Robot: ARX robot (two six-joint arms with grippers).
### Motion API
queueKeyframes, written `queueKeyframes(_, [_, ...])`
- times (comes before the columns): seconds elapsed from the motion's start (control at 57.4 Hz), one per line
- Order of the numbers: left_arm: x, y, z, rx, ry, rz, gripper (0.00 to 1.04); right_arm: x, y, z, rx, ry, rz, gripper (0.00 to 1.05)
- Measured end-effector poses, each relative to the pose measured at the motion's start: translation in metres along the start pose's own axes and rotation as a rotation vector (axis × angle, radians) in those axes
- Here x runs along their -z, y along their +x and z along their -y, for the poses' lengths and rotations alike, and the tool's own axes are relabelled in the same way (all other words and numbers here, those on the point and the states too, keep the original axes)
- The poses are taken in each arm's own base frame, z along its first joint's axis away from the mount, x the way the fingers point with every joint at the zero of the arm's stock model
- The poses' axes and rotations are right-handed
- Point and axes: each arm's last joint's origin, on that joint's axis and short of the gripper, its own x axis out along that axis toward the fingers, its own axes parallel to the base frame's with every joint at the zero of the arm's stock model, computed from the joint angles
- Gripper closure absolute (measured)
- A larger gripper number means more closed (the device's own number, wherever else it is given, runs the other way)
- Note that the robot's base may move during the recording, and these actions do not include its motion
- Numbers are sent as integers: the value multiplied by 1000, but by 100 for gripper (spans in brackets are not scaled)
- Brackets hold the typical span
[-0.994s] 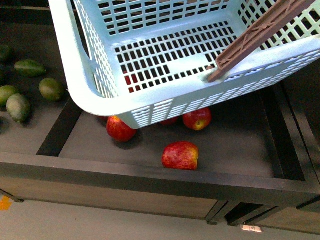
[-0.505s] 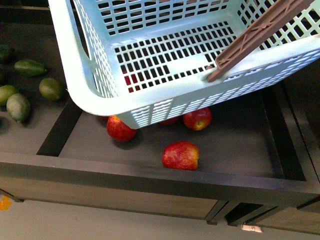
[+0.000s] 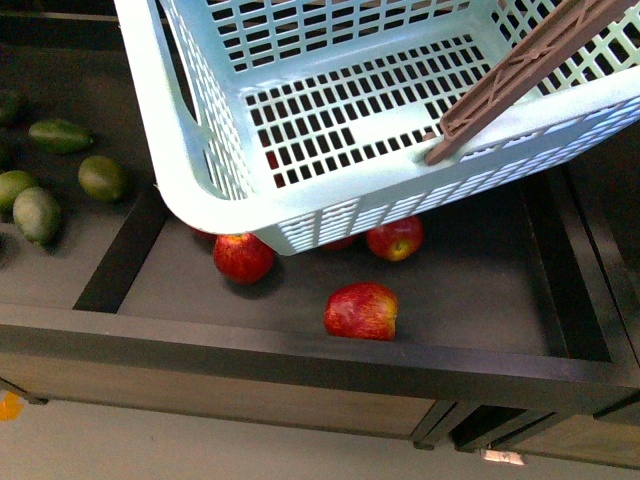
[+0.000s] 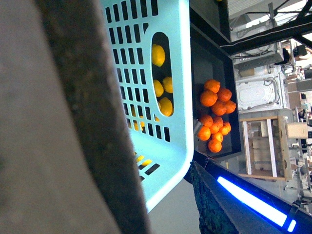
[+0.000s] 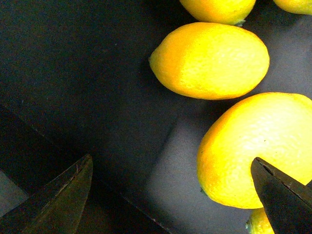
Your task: Pick lemon and mango into basket
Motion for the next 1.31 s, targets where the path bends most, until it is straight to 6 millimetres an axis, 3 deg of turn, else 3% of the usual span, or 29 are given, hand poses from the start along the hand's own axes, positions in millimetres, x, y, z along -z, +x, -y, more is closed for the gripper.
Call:
queueKeyframes(0.383, [0, 0, 0, 0, 0, 0, 75, -4, -4, 28, 54, 40, -11, 9])
queueKeyframes(0.645, [0, 0, 0, 0, 0, 0, 75, -3, -2, 22, 36, 33, -28, 9])
queueKeyframes(1.255, [0, 0, 0, 0, 0, 0, 75, 17, 40, 11, 76, -11, -80, 9])
queueKeyframes(1.307, [0, 0, 0, 0, 0, 0, 75, 17, 42, 11, 75, -13, -79, 13])
